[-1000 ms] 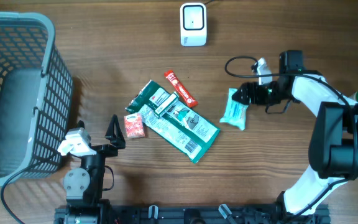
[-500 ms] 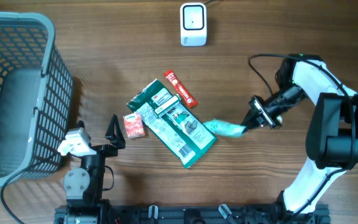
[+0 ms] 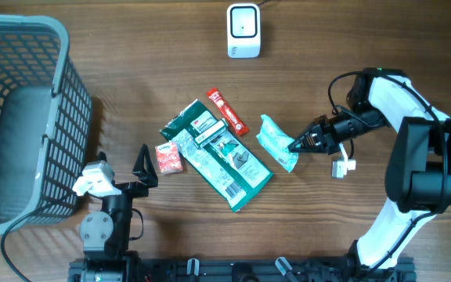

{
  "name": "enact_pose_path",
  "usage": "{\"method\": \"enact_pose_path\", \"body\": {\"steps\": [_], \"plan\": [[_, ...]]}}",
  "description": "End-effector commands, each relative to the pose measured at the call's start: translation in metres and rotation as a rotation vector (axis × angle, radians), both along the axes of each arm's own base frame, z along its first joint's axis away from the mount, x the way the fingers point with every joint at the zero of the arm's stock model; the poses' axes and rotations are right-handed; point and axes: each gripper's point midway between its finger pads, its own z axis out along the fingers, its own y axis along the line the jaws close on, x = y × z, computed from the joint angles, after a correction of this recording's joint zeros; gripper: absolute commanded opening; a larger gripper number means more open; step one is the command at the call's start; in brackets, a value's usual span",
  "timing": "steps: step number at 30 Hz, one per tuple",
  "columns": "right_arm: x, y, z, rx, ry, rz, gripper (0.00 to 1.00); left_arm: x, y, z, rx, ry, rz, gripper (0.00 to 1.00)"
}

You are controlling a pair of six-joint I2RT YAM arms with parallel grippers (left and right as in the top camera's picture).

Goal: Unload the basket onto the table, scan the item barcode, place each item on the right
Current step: 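Hold the tissue pack under the scanner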

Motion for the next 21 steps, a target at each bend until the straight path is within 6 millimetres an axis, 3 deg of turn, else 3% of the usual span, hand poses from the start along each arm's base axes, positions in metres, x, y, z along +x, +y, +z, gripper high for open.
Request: {"method": "enact_pose_path", "body": {"steps": [1, 5, 7, 9, 11, 13, 16, 17, 19, 21], "plan": [[0.019, 0.011, 0.026, 0.126, 0.078, -0.143, 0.05, 0.0, -0.002, 0.0, 0.012, -0.005, -0.008, 1.0], [0.028, 0.013, 0.027, 0.171, -0.039, -0.141, 0.04, 0.0, -0.002, 0.0, 0.012, -0.005, -0.008, 1.0], [0.044, 0.013, 0.017, 0.231, -0.461, -0.044, 0.04, 0.0, -0.002, 0.0, 0.012, -0.005, -0.008, 1.0], [0.062, 0.015, 0.021, 0.322, -0.917, 0.037, 0.04, 0.0, -0.002, 0.0, 0.012, -0.005, -0.008, 1.0], [0.069, 0.016, 0.018, 0.347, -1.218, 0.14, 0.04, 0.0, -0.002, 0.0, 0.012, -0.005, -0.008, 1.0], [0.077, 0.021, 0.01, 0.342, -1.411, 0.237, 0.04, 0.0, -0.002, 0.0, 0.012, -0.005, -0.008, 1.0], [0.125, 0.03, -0.011, 0.2, -1.658, 0.381, 0.04, 0.0, -0.002, 0.0, 0.012, -0.005, -0.008, 1.0], [0.152, 0.038, -0.01, 0.125, -1.809, 0.438, 0.04, 0.0, -0.002, 0.0, 0.012, -0.005, -0.008, 1.0], [0.195, 0.06, 0.01, 0.01, -2.12, 0.509, 0.04, 0.0, -0.002, 0.0, 0.012, -0.005, -0.008, 1.0], [0.225, 0.07, 0.018, -0.178, -2.204, 0.513, 0.05, 0.0, -0.002, 0.0, 0.012, -0.005, -0.008, 1.0]]}}
